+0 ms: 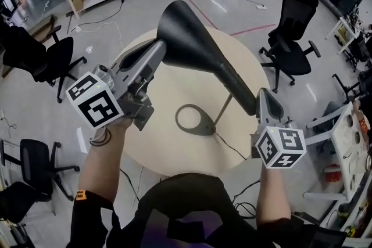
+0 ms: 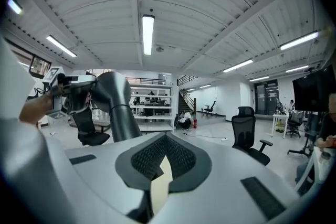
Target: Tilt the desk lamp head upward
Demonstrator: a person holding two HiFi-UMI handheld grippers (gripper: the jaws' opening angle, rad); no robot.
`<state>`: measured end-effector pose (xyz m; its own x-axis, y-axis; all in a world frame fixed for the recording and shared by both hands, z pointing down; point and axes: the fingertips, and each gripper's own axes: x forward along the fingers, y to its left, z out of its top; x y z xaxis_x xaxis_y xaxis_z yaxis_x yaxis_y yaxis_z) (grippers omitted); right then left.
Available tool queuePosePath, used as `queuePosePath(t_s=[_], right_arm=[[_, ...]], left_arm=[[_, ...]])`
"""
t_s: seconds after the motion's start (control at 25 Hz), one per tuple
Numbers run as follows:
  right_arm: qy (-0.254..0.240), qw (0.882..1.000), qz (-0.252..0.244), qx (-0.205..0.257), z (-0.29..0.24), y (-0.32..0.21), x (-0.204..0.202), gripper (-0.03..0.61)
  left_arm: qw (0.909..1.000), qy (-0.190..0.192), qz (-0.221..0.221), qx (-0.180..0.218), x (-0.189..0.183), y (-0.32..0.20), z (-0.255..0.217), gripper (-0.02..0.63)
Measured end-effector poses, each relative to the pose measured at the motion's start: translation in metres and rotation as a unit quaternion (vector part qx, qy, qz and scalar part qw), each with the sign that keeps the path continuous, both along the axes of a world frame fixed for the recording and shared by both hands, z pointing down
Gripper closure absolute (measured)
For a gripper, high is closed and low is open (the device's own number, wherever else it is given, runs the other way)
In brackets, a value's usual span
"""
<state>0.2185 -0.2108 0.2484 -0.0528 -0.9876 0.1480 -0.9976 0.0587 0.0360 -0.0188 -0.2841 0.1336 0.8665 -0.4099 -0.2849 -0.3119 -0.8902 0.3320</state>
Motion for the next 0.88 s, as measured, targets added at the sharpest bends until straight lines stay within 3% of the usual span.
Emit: queuePosePath(t_s=[0.36,0.88], right_arm=[[0.039,0.998,0.029,-0.028,0.022,-0.005,-0.001,0.569],[0.062,0.997,0.04,-0.033,0.026,-0.008,-0.003,0.569]], left_arm=[[0.9984,0.005,0.029,0.048,0.024,0.024,-0.044,0.538],[0.9976,0.008,0.025,0.064,0.028,0.03,-0.052,0.538]])
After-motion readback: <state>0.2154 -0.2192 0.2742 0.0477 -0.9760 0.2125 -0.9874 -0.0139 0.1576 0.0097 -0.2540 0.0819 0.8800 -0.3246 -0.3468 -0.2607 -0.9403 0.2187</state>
